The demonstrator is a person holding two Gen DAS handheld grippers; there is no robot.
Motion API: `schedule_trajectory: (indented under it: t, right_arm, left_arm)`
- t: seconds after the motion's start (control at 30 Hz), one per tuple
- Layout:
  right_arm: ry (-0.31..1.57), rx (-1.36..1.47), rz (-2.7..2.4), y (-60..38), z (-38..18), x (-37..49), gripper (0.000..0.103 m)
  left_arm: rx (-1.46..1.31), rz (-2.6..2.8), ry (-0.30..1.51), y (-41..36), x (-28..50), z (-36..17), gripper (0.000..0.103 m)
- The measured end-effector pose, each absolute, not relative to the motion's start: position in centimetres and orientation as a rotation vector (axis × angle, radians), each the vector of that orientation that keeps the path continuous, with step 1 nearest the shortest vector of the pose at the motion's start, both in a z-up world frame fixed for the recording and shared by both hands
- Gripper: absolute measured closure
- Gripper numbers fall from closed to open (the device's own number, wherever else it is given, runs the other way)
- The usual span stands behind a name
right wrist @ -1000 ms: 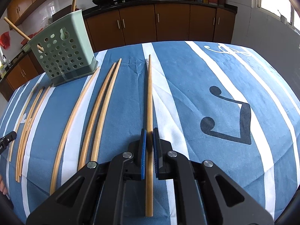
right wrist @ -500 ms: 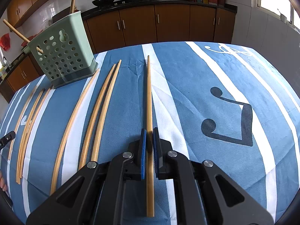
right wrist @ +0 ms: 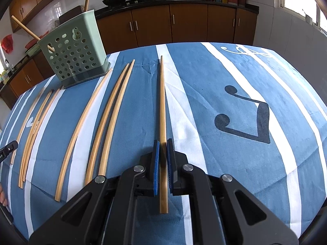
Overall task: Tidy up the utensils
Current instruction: 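Lift the left gripper's chopstick over the green holder while the right gripper carries its own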
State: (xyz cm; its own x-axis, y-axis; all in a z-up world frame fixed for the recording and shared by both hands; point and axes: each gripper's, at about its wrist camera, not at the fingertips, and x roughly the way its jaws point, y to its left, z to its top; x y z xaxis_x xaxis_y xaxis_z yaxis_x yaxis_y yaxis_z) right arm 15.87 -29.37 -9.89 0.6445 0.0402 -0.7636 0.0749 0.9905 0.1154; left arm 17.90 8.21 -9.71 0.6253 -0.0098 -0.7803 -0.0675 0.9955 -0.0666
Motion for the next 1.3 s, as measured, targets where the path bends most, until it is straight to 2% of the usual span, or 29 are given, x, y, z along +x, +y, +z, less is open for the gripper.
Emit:
schedule_trajectory:
  t: [0.23,0.77,1.3]
  right_arm:
    - [0.812,0.184,-0.018,-30.4,-7.9,15.1,0.095]
    - [0.524,0.241,-0.026,-32.2,0.5,13.6,0.095]
    - [0.442,0.225,0.004,-31.4,4.4,14.2,0.095]
  left_arm:
    - [-0.092,0.027,0.89,8.6,17.4,-8.6,0.095]
    - [-0.125,0.039,0.556,9.4,15.5,3.0,0.095]
    - [-0.078,-0.025,0.454,8.1,15.7,7.7,0.095]
